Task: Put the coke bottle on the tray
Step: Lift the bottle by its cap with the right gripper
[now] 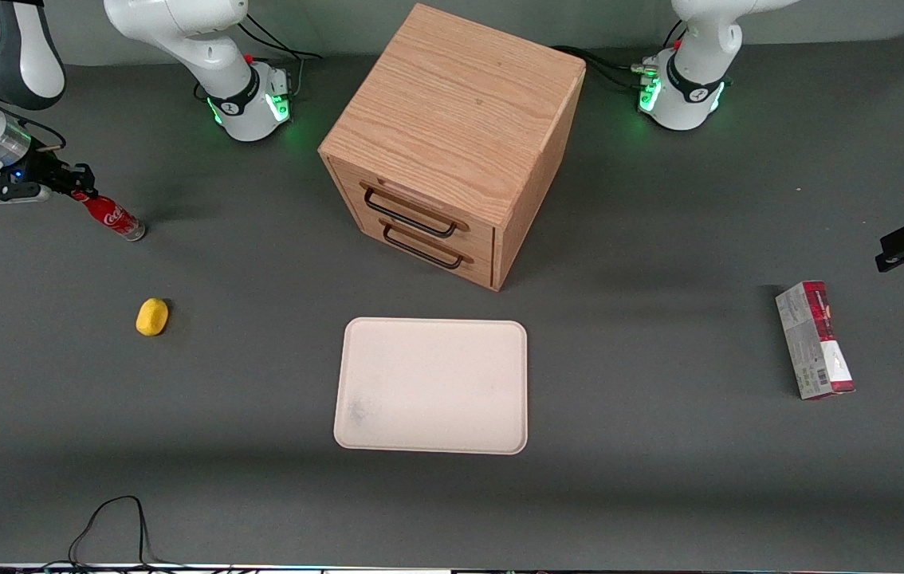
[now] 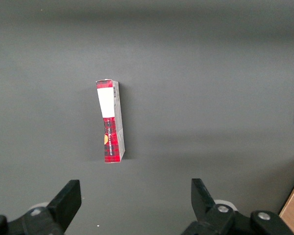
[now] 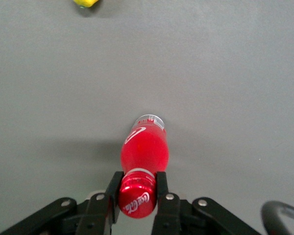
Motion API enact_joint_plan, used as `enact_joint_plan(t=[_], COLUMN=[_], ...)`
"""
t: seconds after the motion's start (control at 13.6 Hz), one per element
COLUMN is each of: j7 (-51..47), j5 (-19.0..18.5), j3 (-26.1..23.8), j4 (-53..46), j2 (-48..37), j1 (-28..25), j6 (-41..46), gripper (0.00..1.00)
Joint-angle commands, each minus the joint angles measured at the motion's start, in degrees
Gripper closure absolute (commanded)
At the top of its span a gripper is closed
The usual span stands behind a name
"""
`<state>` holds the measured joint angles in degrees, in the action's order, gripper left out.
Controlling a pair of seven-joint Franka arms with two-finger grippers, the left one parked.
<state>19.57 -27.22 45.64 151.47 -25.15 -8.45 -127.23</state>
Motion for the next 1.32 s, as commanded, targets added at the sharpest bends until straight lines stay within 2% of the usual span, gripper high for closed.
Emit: enact_joint_plan(t=[0.0, 0.07, 0.37, 0.73, 1.1, 1.25], j7=[-2.2, -3.2, -3.4, -3.6, -7.1, -10.3], j5=[-0.1, 0.8, 10.4, 20.9, 23.0, 25.6], j3=[-4.7, -6.8, -17.0, -27.3, -34.4, -36.8], j4=[-3.2, -4.5, -13.7, -34.8, -54.5, -60.2], j2=[-1.0, -1.0, -0.6, 7.1, 15.4, 18.0], j1=[-0.3, -0.3, -0.3, -0.3, -0.3, -0.2], j6=[4.6, 6.4, 17.0, 33.8, 45.0, 47.2], gripper=[1.0, 1.0, 1.0, 1.0, 1.0, 1.0])
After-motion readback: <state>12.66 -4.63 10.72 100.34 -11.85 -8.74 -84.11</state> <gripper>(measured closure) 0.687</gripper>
